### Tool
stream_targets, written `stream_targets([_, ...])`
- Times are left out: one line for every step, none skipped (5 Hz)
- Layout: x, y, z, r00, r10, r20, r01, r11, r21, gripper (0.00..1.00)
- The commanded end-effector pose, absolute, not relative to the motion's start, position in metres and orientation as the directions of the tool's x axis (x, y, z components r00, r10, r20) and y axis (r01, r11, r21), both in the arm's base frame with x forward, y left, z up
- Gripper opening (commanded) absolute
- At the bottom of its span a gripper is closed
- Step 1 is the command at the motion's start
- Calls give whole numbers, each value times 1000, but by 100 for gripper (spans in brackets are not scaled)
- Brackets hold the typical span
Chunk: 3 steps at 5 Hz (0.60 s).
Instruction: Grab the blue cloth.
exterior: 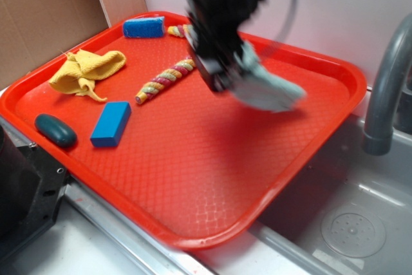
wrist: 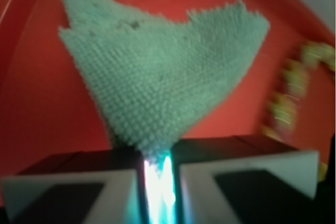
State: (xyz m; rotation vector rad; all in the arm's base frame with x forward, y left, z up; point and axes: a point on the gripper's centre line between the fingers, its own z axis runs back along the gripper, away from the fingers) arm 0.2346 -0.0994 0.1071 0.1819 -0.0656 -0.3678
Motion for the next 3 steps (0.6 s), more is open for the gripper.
stream_targets([193, -98, 187, 962, -248, 113, 223, 956, 193, 0])
stream_targets([174, -98, 203, 977, -176, 117, 159, 977, 144, 0])
stream_targets([165, -100, 207, 988, -145, 53, 134, 975, 180, 0])
